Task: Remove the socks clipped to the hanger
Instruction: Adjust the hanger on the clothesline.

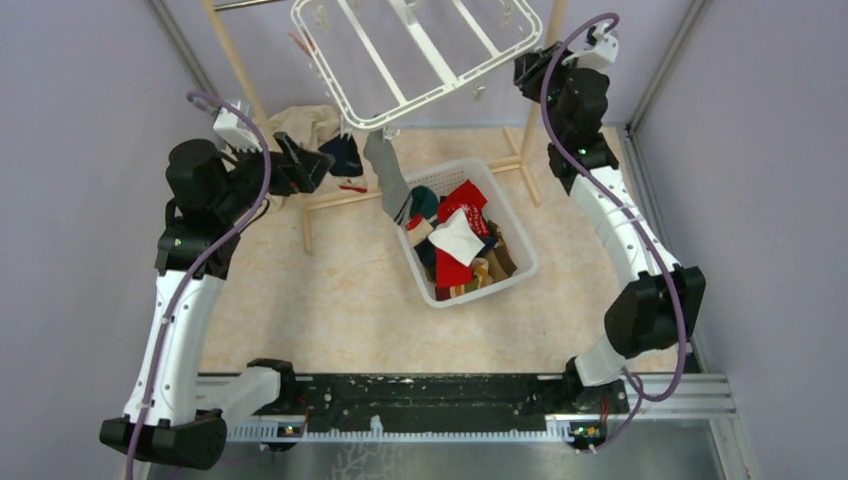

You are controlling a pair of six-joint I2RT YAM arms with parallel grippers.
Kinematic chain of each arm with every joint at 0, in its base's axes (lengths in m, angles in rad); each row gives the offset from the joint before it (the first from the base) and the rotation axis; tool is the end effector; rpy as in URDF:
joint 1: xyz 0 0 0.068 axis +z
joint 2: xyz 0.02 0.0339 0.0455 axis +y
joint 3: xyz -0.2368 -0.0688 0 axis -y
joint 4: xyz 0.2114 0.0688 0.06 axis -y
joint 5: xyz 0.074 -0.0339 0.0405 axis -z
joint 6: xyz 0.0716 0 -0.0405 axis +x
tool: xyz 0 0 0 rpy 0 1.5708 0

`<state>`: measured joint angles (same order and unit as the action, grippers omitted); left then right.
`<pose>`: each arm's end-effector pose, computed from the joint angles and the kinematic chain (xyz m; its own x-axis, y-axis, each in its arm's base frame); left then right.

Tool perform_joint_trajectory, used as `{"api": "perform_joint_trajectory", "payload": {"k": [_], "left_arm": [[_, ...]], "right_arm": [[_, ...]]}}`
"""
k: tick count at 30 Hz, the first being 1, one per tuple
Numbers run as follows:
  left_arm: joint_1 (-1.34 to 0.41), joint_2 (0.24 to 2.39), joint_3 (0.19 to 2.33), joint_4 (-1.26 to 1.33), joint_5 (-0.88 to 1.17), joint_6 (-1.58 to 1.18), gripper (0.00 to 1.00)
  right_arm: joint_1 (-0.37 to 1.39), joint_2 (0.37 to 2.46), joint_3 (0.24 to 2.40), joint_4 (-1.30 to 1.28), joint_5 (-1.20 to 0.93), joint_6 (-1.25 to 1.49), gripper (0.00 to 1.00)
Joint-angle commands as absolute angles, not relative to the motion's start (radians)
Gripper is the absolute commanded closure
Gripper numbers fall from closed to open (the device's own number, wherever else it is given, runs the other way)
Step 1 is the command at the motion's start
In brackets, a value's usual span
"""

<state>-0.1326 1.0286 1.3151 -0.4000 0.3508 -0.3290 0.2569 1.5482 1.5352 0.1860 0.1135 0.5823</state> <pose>0.2187 -0.0540 0.4176 -0.2557 -0.2720 -0.9277 0.4015 0.8430 -0.3579 0.3597 0.0861 0.4325 0.0596 0.5806 -0.8120 -0.2123 0.8022 0.5580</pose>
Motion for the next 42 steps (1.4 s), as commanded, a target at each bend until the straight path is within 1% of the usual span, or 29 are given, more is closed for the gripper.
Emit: {"api": "perform_joint_trajectory", "payload": {"k": [1,8,12,13,14,18,20,22,27,32,37,39,42], "left_arm": [[-0.124,1.007,1.311,-0.424,0.367,-0.338,0.01],[-0.124,0.997,1.304,-0.431,0.37,-0.337,0.01],[-0.125,0.996,1.302,-0.435,0.37,-0.337,0.01],[-0.124,0.996,1.301,-0.435,0.37,-0.336,0.01],[-0.124,0.995,1.298,-0.435,0.369,-0.337,0.01],[-0.124,0.995,1.295,-0.433,0.369,-0.336,0.01],[-0.124,0.996,1.294,-0.433,0.37,-0.334,0.01],[-0.126,0.997,1.293,-0.429,0.37,-0.334,0.01],[-0.126,1.009,1.288,-0.418,0.375,-0.333,0.01],[-0.125,1.017,1.284,-0.41,0.377,-0.33,0.01],[-0.126,1.028,1.266,-0.39,0.382,-0.33,0.01],[-0.126,1.035,1.261,-0.382,0.385,-0.329,0.01],[-0.126,1.042,1.255,-0.375,0.385,-0.328,0.01]], "right_arm": [[0.21,1.591,1.628,0.272,0.054,0.618,0.65],[0.166,1.661,1.735,0.268,0.013,0.621,0.51],[0.141,1.663,1.754,0.254,-0.04,0.631,0.36],[0.136,1.653,1.749,0.247,-0.049,0.637,0.3],[0.131,1.64,1.737,0.239,-0.062,0.641,0.27],[0.124,1.568,1.676,0.196,-0.124,0.643,0.19],[0.124,1.51,1.646,0.152,-0.15,0.638,0.18],[0.124,1.451,1.605,0.105,-0.155,0.633,0.14],[0.124,1.313,1.51,0.002,-0.169,0.616,0.11],[0.125,1.202,1.426,-0.1,-0.224,0.599,0.1],[0.138,1.098,1.278,-0.086,-0.336,0.623,0.1],[0.179,1.078,1.237,-0.084,-0.355,0.593,0.11],[0.309,1.086,1.218,-0.103,-0.332,0.492,0.12]]}}
